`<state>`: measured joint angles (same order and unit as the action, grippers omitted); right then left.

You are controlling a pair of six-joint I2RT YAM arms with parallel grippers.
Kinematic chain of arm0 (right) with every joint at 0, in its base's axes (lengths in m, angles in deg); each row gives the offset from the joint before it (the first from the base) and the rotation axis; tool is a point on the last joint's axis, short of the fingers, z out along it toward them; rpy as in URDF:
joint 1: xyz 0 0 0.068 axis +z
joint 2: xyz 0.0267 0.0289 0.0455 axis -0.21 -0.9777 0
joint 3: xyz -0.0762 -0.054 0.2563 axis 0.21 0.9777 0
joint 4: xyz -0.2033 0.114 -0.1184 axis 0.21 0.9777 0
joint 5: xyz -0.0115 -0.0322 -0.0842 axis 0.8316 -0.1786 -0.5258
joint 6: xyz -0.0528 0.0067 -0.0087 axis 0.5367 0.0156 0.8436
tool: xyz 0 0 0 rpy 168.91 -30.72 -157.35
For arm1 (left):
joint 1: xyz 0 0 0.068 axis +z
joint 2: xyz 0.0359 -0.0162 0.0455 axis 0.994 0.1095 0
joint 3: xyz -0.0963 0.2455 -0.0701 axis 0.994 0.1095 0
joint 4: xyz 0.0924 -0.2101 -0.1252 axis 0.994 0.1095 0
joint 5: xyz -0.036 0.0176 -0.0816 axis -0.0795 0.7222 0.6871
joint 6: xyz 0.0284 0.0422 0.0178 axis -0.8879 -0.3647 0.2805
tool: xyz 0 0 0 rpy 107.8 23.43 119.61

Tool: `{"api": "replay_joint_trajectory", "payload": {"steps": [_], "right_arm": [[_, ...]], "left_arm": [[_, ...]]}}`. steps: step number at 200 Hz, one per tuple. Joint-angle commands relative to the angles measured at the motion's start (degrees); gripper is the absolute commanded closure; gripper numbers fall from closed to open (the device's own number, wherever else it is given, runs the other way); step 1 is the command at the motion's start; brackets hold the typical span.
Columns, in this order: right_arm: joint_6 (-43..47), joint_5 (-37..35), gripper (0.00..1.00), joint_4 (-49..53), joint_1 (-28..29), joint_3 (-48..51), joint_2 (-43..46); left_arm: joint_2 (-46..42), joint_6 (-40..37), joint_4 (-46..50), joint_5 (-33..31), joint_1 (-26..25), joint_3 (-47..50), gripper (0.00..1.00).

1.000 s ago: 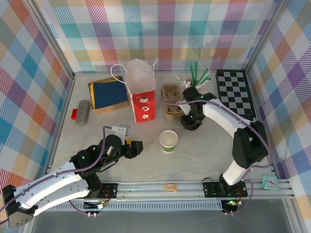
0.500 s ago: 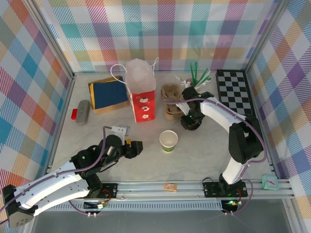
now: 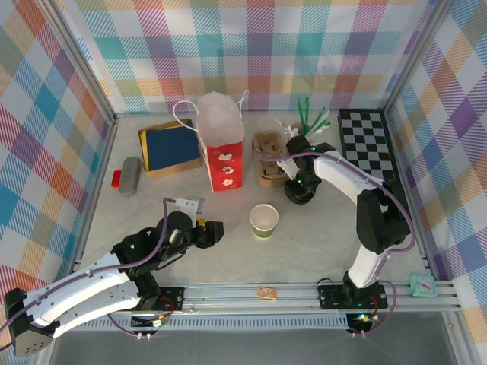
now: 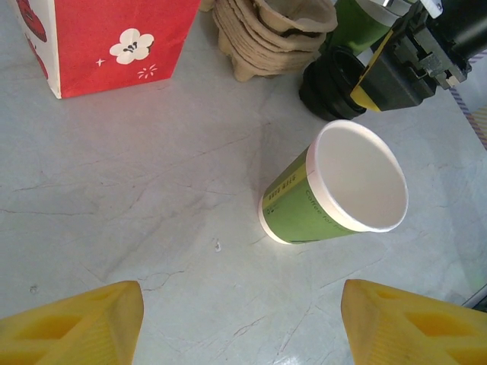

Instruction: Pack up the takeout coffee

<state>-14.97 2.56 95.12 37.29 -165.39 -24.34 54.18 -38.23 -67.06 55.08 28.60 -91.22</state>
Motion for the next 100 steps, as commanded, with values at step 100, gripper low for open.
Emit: {"api": "replay_joint_trajectory", "payload": {"steps": [100], "right_arm": [[0.9, 0.02, 0.62, 0.33, -0.21, -1.11, -1.72]], "left_arm": [[-0.12, -0.15, 0.44, -1.68, -0.87, 0.92, 0.3]]}}
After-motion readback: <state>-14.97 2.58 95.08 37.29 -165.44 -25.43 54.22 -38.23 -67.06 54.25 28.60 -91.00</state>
